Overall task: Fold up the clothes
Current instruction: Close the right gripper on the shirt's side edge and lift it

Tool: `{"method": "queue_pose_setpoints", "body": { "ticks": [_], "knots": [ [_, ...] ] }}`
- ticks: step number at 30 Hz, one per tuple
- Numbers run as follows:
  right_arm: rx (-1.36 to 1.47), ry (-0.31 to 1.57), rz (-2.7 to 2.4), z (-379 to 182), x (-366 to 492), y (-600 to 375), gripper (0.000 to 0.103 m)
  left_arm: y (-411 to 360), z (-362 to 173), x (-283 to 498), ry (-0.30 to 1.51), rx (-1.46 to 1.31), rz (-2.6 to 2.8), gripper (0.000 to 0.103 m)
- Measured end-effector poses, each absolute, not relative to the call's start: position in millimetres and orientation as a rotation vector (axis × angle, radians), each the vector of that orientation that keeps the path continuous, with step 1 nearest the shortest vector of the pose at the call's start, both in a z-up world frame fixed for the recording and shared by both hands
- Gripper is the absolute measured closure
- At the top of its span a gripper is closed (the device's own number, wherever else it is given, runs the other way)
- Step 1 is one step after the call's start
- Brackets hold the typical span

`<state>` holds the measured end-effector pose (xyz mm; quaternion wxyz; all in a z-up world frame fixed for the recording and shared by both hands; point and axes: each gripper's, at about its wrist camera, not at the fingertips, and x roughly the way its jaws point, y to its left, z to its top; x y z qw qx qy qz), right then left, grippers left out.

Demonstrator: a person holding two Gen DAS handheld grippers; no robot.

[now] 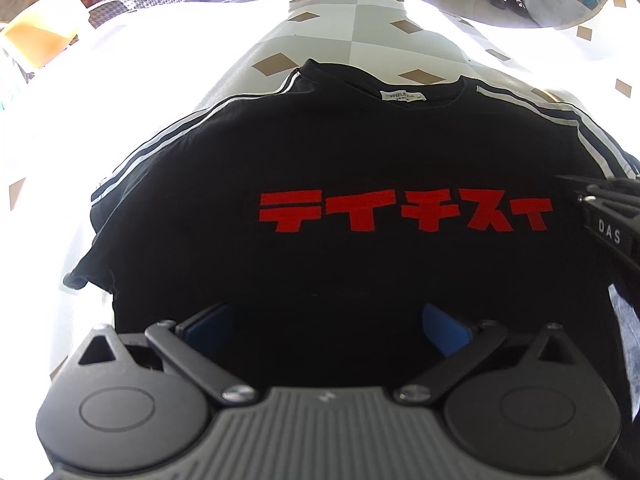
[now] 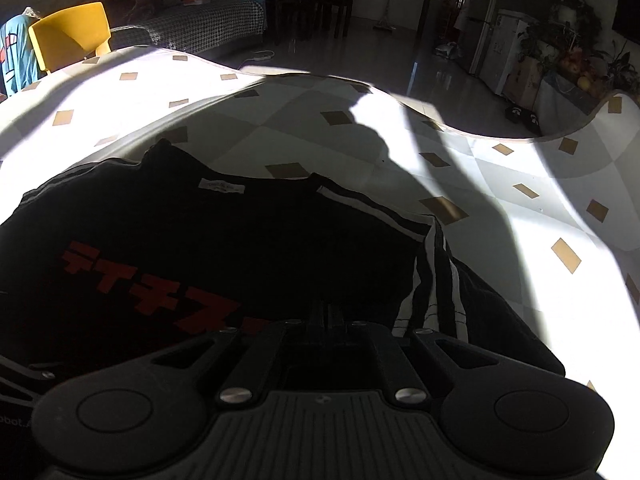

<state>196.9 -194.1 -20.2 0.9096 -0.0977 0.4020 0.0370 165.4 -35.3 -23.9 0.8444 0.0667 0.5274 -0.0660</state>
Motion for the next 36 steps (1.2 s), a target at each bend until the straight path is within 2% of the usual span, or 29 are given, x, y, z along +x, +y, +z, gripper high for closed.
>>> {"method": "queue_pose_setpoints", "body": {
  "ticks": [1,2,6,24,36],
  "knots": [
    [-0.218,0.83,0.1,-22,195,-190,0.09,-34,-23,165,1.113,0.139,-0.139,0.0],
    [-0.234,0.831,0.123,-24,194,-185,0.086,-33,-23,164,1.112,0.136,-0.138,0.0],
    [-0.255,0.791,0.155,-16,189,-181,0.078,-32,-22,166,1.103,0.129,-0.137,0.0],
    [-0.179,0.642,-0.096,33,186,-241,0.064,-40,-18,157,1.069,0.166,-0.145,0.0],
    [-0.057,0.791,-0.085,17,195,-277,0.061,-44,-19,157,1.076,0.165,-0.161,0.0]
  ]
}}
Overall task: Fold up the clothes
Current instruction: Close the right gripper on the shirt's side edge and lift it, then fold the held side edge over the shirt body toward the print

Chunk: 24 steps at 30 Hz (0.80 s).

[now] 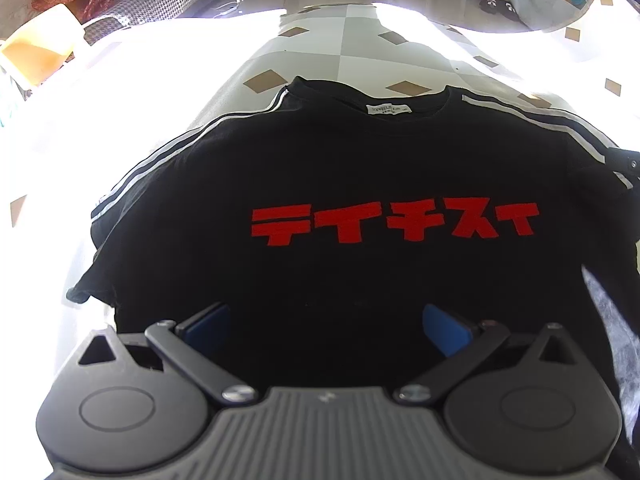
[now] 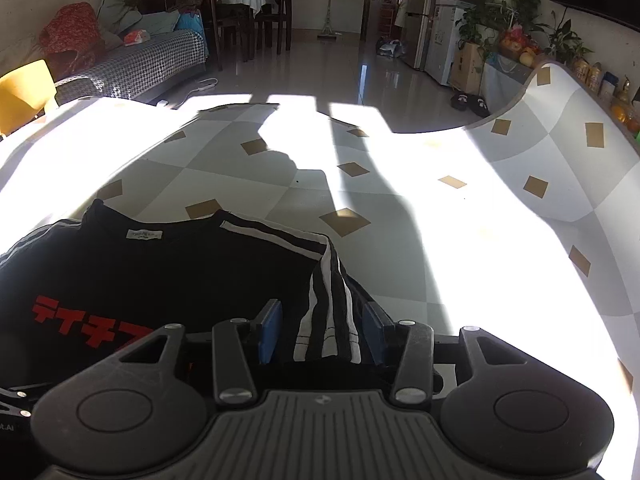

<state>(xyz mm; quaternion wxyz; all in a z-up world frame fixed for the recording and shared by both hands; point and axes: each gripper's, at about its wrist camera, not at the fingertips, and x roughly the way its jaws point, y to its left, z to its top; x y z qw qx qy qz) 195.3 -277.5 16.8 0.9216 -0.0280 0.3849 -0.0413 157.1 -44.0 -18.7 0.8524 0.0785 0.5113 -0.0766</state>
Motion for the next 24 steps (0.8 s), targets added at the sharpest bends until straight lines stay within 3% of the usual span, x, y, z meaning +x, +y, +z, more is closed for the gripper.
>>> {"method": "queue_pose_setpoints", "body": {
  "ticks": [2,3,4,7,24],
  "knots": [
    [-0.045,0.798,-0.091,13,197,-281,0.061,-45,-19,157,1.078,0.165,-0.164,0.0],
    [-0.032,0.807,-0.097,11,199,-284,0.067,-45,-19,157,1.079,0.164,-0.164,0.0],
    [-0.007,0.826,-0.104,9,200,-287,0.078,-45,-19,157,1.079,0.163,-0.165,0.0],
    [0.071,0.874,-0.115,2,205,-297,0.096,-43,-20,158,1.083,0.158,-0.163,0.0],
    [0.186,0.734,0.003,36,236,-266,0.097,-29,-25,166,1.103,0.116,-0.15,0.0]
  ]
}}
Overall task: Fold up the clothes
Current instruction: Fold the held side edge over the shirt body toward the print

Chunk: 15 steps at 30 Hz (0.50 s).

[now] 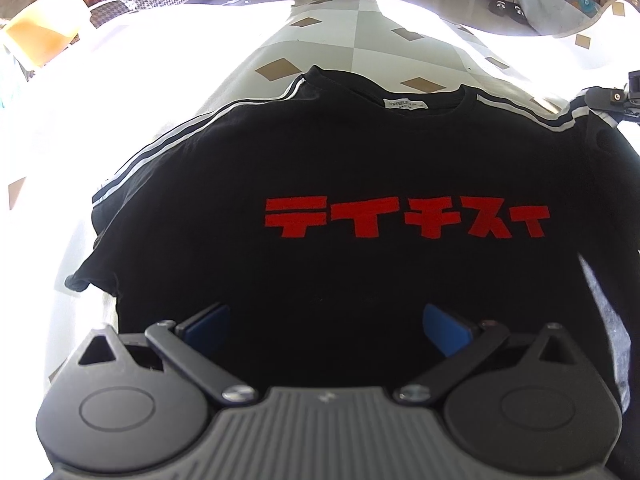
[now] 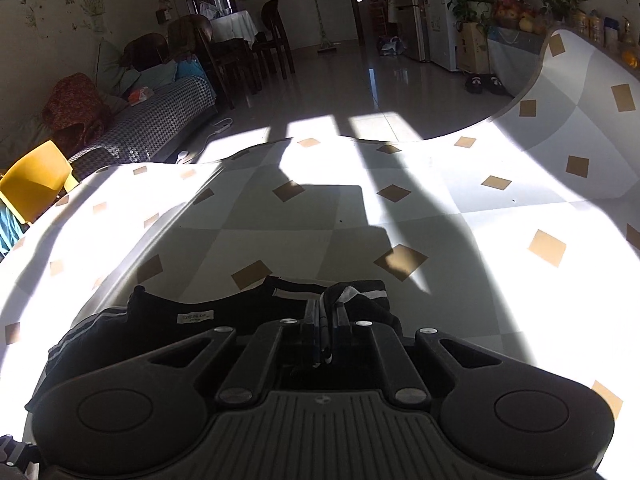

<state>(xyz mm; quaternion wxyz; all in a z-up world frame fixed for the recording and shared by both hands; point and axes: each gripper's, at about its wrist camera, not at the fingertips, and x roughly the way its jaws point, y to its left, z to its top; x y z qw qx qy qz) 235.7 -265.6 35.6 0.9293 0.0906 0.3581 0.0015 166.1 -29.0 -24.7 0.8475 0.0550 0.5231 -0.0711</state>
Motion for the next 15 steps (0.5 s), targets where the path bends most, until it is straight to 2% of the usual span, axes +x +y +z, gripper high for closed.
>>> {"method": "queue_pose_setpoints", "body": {
  "ticks": [7,10,15],
  "knots": [
    [0.154,0.786,0.082,13,253,-222,0.095,-19,-25,169,1.112,0.094,-0.132,0.0],
    [0.142,0.792,0.102,14,255,-215,0.081,-16,-26,171,1.114,0.083,-0.126,0.0],
    [0.154,0.768,0.086,27,254,-227,0.078,-15,-24,172,1.109,0.08,-0.124,0.0]
  ]
}}
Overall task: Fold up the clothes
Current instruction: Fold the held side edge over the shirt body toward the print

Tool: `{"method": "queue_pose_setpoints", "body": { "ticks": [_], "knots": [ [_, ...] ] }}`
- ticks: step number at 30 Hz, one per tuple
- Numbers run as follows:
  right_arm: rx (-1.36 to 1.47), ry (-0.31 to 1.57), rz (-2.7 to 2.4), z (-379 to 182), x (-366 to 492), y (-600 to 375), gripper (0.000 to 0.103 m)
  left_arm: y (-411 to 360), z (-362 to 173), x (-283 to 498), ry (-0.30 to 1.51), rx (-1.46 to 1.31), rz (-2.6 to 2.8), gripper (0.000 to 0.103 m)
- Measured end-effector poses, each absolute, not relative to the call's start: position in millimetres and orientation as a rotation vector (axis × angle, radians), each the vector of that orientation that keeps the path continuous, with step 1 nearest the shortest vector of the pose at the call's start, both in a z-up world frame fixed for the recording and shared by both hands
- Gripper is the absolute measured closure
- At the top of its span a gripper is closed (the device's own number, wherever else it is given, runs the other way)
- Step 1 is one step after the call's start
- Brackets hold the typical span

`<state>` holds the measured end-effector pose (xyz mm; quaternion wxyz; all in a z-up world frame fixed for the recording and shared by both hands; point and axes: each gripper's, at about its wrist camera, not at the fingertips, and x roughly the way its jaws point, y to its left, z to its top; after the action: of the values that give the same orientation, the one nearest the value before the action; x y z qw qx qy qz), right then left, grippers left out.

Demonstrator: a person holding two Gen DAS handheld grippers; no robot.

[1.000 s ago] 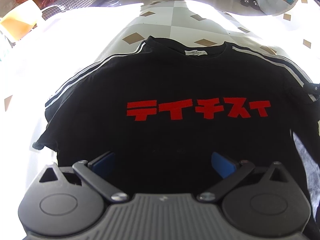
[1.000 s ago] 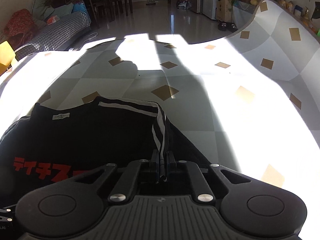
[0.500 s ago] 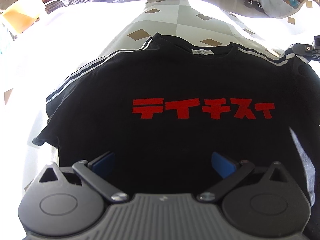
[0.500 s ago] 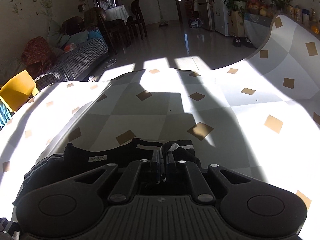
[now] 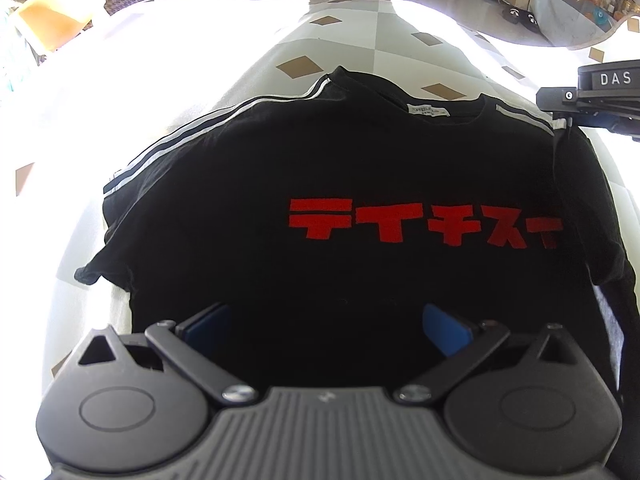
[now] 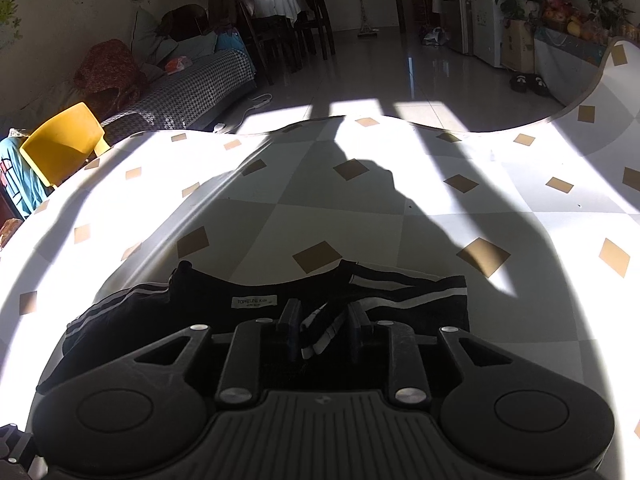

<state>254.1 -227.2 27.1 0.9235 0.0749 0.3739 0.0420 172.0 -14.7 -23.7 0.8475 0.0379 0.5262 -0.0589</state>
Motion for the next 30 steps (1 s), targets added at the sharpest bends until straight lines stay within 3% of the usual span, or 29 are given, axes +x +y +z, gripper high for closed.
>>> {"method": "queue_pose_setpoints", "body": {
  "ticks": [11,30],
  "knots": [
    [0.218,0.75,-0.007,52,237,-280,0.071,-24,-17,165,1.092,0.098,-0.138,0.0],
    [-0.139,0.999,0.224,4,198,-224,0.068,-24,-14,162,1.084,0.111,-0.119,0.0]
  ]
}}
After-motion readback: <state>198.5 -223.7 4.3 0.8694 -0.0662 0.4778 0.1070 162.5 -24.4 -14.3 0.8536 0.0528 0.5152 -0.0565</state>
